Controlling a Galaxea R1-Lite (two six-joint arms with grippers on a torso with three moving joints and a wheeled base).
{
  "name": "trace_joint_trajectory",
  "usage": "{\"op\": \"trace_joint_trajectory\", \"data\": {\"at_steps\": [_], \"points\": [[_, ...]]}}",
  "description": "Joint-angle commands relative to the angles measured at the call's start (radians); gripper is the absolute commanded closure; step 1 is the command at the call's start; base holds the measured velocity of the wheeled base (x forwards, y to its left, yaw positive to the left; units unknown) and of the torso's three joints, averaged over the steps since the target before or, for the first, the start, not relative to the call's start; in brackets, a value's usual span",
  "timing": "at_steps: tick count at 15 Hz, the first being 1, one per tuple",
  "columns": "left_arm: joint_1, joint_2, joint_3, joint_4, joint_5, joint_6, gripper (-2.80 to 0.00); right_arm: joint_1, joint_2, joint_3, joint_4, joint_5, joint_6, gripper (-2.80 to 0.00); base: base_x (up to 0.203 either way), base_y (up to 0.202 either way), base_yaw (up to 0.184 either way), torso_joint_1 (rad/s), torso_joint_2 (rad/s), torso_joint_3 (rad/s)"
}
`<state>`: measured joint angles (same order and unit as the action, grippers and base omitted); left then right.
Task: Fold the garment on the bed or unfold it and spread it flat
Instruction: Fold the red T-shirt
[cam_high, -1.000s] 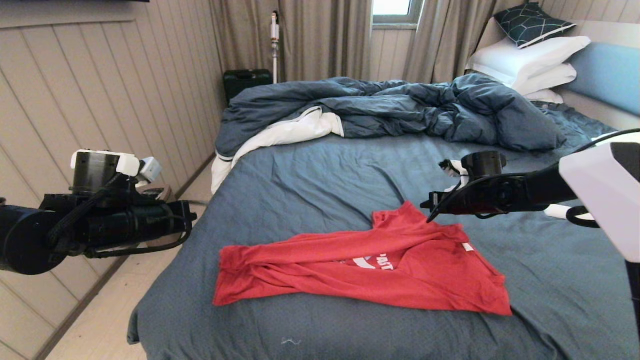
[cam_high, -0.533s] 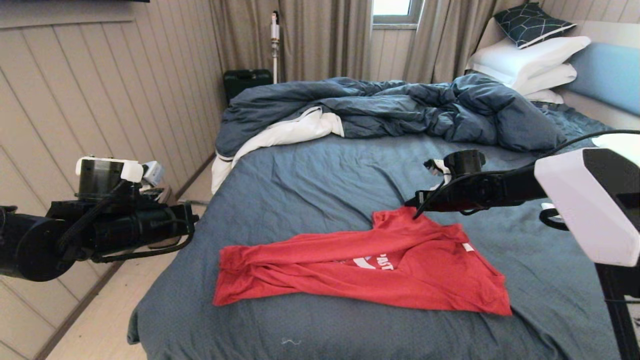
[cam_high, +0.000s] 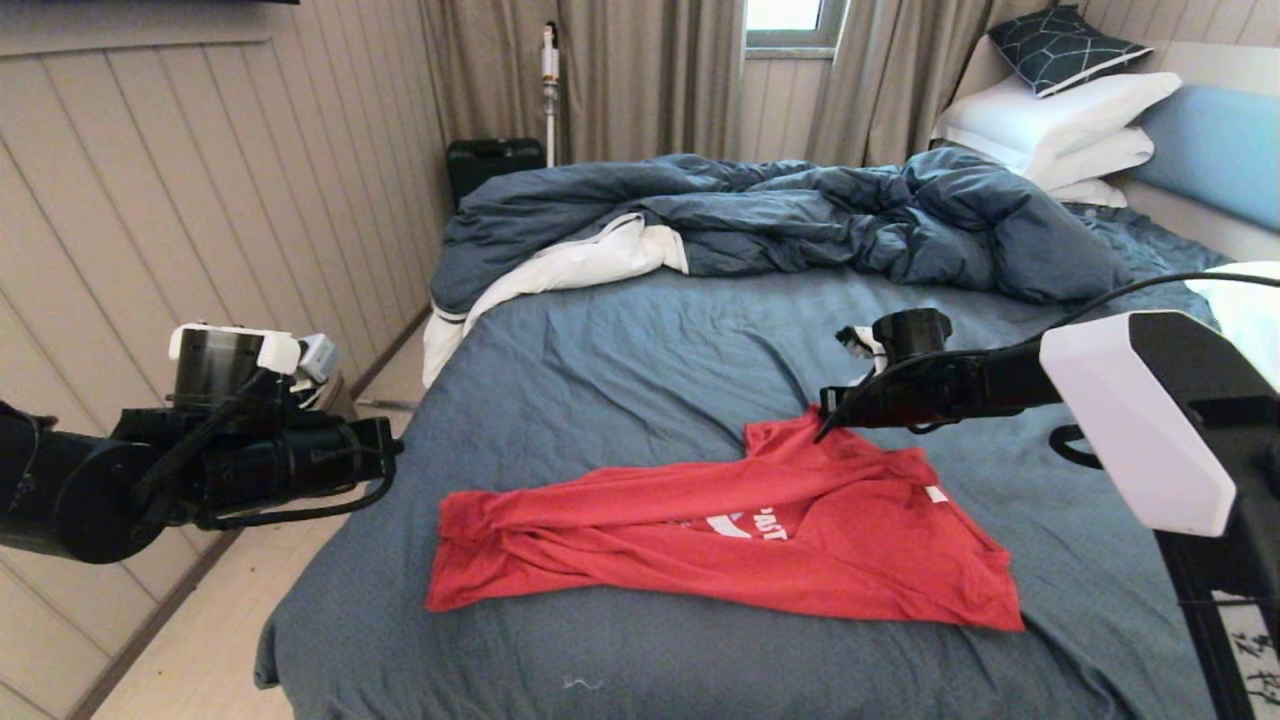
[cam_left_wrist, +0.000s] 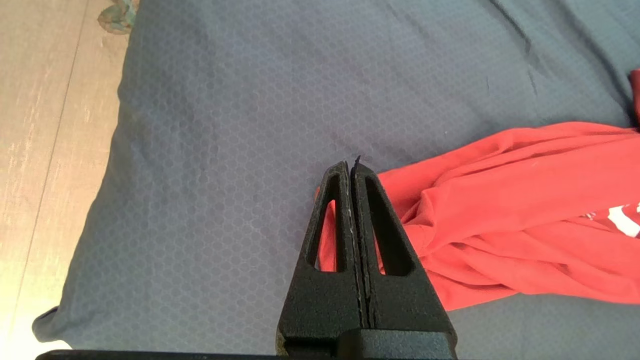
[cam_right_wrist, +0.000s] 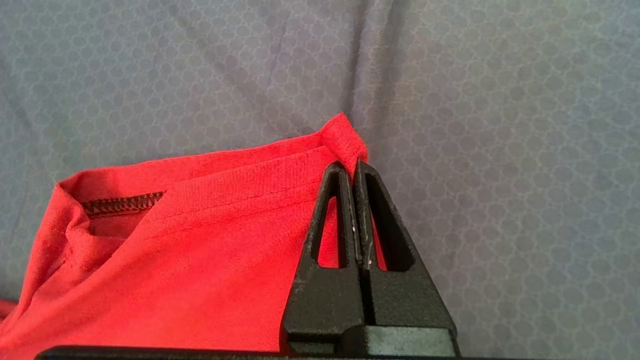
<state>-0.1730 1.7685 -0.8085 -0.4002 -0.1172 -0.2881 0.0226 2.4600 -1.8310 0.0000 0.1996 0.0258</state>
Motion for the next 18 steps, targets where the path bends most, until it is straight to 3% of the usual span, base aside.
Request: {"op": "trace_joint_trajectory", "data": {"at_steps": [1, 5, 9, 14, 18], "points": [[0.0, 0.012, -0.001, -0.003, -0.001, -0.002, 0.0, 0.0, -0.022, 0.012, 0.0, 0.001, 0.003, 0.0, 0.0, 0.0, 0.0, 0.0, 0.0, 0.0], [-0.001, 0.001, 0.006, -0.003, -0.002, -0.005, 0.0, 0.009, -0.203, 0.14, -0.004, 0.003, 0.006, 0.0, 0.0, 0.0, 0.0, 0.0, 0.0, 0.0], [-0.003, -0.018, 0.016, -0.003, -0.004, -0.005, 0.0, 0.011, -0.412, 0.419, -0.025, 0.003, -0.001, 0.0, 0.0, 0.0, 0.0, 0.0, 0.0, 0.0], [-0.01, -0.018, 0.026, -0.003, -0.004, -0.005, 0.0, -0.022, -0.655, 0.782, -0.181, 0.005, -0.052, 0.0, 0.0, 0.0, 0.0, 0.0, 0.0, 0.0], [-0.015, -0.017, 0.029, -0.003, -0.004, -0.004, 0.0, -0.059, -0.759, 0.902, -0.212, 0.01, -0.079, 0.0, 0.0, 0.0, 0.0, 0.0, 0.0, 0.0]]}}
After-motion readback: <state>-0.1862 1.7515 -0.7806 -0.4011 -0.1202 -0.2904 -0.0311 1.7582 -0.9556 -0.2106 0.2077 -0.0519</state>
